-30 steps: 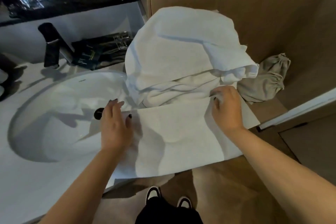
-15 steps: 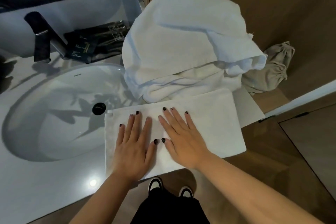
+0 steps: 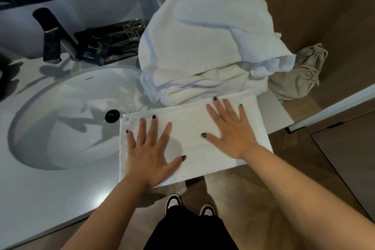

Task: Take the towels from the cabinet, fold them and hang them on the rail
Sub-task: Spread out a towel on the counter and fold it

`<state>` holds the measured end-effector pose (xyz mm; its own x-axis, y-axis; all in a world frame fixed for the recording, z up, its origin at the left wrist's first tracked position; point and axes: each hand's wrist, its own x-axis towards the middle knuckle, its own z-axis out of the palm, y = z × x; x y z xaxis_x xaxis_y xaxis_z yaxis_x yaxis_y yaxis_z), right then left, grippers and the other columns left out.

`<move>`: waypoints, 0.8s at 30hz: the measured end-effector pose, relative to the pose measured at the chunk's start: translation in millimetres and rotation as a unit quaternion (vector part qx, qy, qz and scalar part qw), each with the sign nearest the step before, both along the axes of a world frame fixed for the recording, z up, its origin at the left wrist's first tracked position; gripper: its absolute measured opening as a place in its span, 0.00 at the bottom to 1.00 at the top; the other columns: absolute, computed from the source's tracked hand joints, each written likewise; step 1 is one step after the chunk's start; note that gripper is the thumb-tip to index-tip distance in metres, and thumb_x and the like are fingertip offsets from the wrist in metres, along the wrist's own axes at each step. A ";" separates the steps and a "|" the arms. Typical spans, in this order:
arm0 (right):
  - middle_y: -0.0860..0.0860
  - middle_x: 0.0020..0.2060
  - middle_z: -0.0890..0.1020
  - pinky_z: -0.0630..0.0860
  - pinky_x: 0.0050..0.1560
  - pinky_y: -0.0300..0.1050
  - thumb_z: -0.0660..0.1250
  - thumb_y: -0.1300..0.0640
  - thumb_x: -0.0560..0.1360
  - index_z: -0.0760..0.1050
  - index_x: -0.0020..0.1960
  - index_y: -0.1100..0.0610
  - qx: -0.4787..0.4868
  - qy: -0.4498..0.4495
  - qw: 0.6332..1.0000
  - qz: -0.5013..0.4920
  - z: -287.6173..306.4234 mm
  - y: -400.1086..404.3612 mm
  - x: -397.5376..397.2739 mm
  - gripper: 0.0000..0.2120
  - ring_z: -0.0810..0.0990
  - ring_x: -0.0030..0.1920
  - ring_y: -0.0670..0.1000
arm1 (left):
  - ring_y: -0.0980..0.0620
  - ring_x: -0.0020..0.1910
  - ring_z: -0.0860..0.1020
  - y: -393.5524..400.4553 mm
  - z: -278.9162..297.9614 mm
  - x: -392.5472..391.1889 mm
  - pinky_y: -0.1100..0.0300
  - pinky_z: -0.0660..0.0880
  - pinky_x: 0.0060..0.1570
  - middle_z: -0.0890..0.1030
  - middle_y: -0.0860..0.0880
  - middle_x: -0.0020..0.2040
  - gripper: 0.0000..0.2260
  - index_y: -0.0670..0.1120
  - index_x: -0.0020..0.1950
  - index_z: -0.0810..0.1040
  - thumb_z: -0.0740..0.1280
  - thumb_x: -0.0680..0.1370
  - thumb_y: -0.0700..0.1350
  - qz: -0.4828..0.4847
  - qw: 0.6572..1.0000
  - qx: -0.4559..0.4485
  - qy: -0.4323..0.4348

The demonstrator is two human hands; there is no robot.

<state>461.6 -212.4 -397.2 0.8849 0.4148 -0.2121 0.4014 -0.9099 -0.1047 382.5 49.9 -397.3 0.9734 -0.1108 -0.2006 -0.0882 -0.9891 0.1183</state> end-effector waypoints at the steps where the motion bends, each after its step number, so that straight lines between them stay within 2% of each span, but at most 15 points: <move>1: 0.46 0.77 0.30 0.33 0.76 0.60 0.37 0.29 0.76 0.31 0.78 0.45 -0.002 0.007 1.000 -0.020 1.4 -11.0 1.0 0.38 0.27 0.76 0.49 | 0.40 0.77 0.32 -1.8 0.8 0.9 0.32 0.38 0.73 0.36 0.47 0.80 0.38 0.59 0.80 0.39 0.37 0.73 0.75 0.004 1.000 -0.002 0.003; 3: 0.46 0.77 0.30 0.35 0.76 0.60 0.36 0.30 0.76 0.30 0.78 0.45 -0.006 0.023 0.998 -0.055 5.0 -24.4 0.6 0.37 0.27 0.76 0.50 | 0.38 0.77 0.32 -9.9 4.6 3.4 0.30 0.37 0.72 0.36 0.46 0.80 0.36 0.59 0.80 0.39 0.37 0.74 0.72 0.008 1.000 -0.011 0.015; 5: 0.49 0.78 0.34 0.39 0.77 0.62 0.38 0.35 0.78 0.33 0.79 0.50 0.010 0.017 0.997 -0.072 9.2 -17.2 -7.5 0.36 0.32 0.78 0.53 | 0.38 0.77 0.32 -24.2 4.9 2.9 0.30 0.36 0.71 0.36 0.46 0.80 0.35 0.60 0.80 0.40 0.39 0.74 0.69 -0.010 0.999 -0.034 0.022; 7: 0.53 0.80 0.46 0.47 0.77 0.63 0.46 0.46 0.81 0.42 0.80 0.55 0.065 -0.009 0.997 -0.033 8.3 4.6 -26.1 0.32 0.43 0.79 0.55 | 0.38 0.78 0.35 -38.1 1.5 -0.5 0.29 0.40 0.71 0.39 0.47 0.81 0.33 0.59 0.80 0.41 0.42 0.77 0.68 -0.028 0.998 -0.049 0.011; 9: 0.52 0.80 0.53 0.49 0.76 0.61 0.47 0.49 0.82 0.50 0.81 0.53 0.084 -0.024 0.996 0.029 -2.0 21.2 -45.2 0.28 0.50 0.79 0.54 | 0.38 0.79 0.41 -42.9 -3.2 -2.6 0.29 0.46 0.72 0.45 0.46 0.81 0.33 0.57 0.81 0.43 0.43 0.79 0.68 -0.030 0.999 -0.035 -0.008; 11: 0.50 0.80 0.51 0.46 0.76 0.59 0.43 0.43 0.83 0.50 0.81 0.51 0.068 -0.016 0.997 0.023 -7.2 18.4 -48.9 0.28 0.48 0.80 0.52 | 0.38 0.79 0.43 -40.1 -5.8 -2.7 0.30 0.47 0.72 0.46 0.47 0.81 0.33 0.57 0.81 0.43 0.42 0.78 0.69 -0.031 0.999 -0.023 -0.017; 13: 0.48 0.80 0.46 0.42 0.76 0.58 0.37 0.36 0.80 0.46 0.81 0.49 0.046 -0.015 0.999 0.000 -5.8 0.5 -40.6 0.33 0.42 0.80 0.51 | 0.40 0.79 0.40 -36.2 -4.0 -2.4 0.30 0.44 0.72 0.43 0.48 0.81 0.34 0.59 0.80 0.40 0.41 0.77 0.71 -0.038 0.999 -0.020 -0.020; 15: 0.48 0.80 0.41 0.38 0.77 0.57 0.33 0.33 0.77 0.41 0.81 0.48 0.021 -0.027 0.999 -0.037 -2.8 -24.9 -33.3 0.36 0.37 0.79 0.51 | 0.39 0.79 0.39 -35.6 1.2 -0.4 0.29 0.42 0.72 0.41 0.48 0.81 0.35 0.59 0.80 0.38 0.42 0.77 0.71 -0.044 0.999 -0.014 -0.011; 17: 0.49 0.80 0.40 0.37 0.77 0.56 0.41 0.35 0.80 0.42 0.81 0.50 0.059 -0.014 0.991 -0.122 -1.5 -52.3 -33.9 0.34 0.35 0.78 0.51 | 0.38 0.78 0.36 -38.8 3.8 0.8 0.28 0.39 0.70 0.38 0.48 0.81 0.36 0.59 0.79 0.35 0.43 0.76 0.71 -0.041 0.999 -0.014 0.002; 18: 0.49 0.80 0.43 0.39 0.77 0.55 0.49 0.39 0.82 0.45 0.80 0.52 0.119 -0.009 0.974 -0.190 -0.1 -63.9 -40.0 0.33 0.38 0.79 0.52 | 0.38 0.77 0.34 -42.2 4.9 1.5 0.28 0.38 0.69 0.35 0.47 0.80 0.37 0.58 0.78 0.33 0.44 0.75 0.70 -0.035 0.999 -0.021 0.013; 19: 0.50 0.80 0.49 0.43 0.77 0.54 0.56 0.45 0.82 0.51 0.80 0.54 0.203 -0.027 0.942 -0.265 0.9 -73.2 -48.2 0.30 0.43 0.79 0.52 | 0.37 0.77 0.32 -46.7 6.1 2.6 0.28 0.36 0.69 0.33 0.46 0.80 0.38 0.57 0.78 0.32 0.45 0.75 0.70 -0.031 0.999 -0.036 0.023; 20: 0.51 0.78 0.56 0.49 0.78 0.54 0.61 0.52 0.81 0.57 0.77 0.55 0.288 -0.057 0.894 -0.338 1.7 -79.2 -57.3 0.28 0.50 0.78 0.52 | 0.37 0.77 0.32 -52.5 6.7 4.3 0.28 0.36 0.69 0.33 0.45 0.79 0.39 0.56 0.79 0.34 0.47 0.75 0.69 -0.039 0.997 -0.055 0.024; 22: 0.51 0.67 0.68 0.65 0.71 0.50 0.66 0.59 0.79 0.69 0.69 0.54 0.413 -0.085 0.784 -0.455 3.5 -82.2 -73.8 0.19 0.64 0.71 0.53 | 0.38 0.78 0.38 -68.0 9.1 11.8 0.28 0.43 0.71 0.40 0.42 0.81 0.37 0.51 0.81 0.44 0.51 0.77 0.65 -0.114 0.991 -0.067 -0.009; 23: 0.50 0.63 0.70 0.68 0.65 0.47 0.66 0.60 0.78 0.72 0.62 0.52 0.451 -0.055 0.741 -0.494 2.5 -81.1 -79.0 0.14 0.68 0.68 0.52 | 0.39 0.79 0.40 -77.9 9.5 17.5 0.28 0.47 0.71 0.43 0.42 0.81 0.35 0.51 0.81 0.48 0.52 0.78 0.63 -0.167 0.984 -0.060 -0.029; 24: 0.50 0.60 0.72 0.69 0.63 0.46 0.67 0.59 0.78 0.75 0.57 0.51 0.481 -0.002 0.707 -0.519 0.2 -79.3 -81.9 0.08 0.71 0.65 0.53 | 0.41 0.79 0.39 -89.1 10.4 24.7 0.29 0.47 0.72 0.42 0.43 0.81 0.33 0.53 0.81 0.48 0.51 0.79 0.63 -0.213 0.975 -0.050 -0.037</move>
<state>379.8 -291.7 -396.9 0.8177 -0.5078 -0.2712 -0.4289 -0.2231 -0.8754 407.2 -39.2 -386.9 0.8455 -0.5246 -0.0996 -0.5012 -0.8441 0.1906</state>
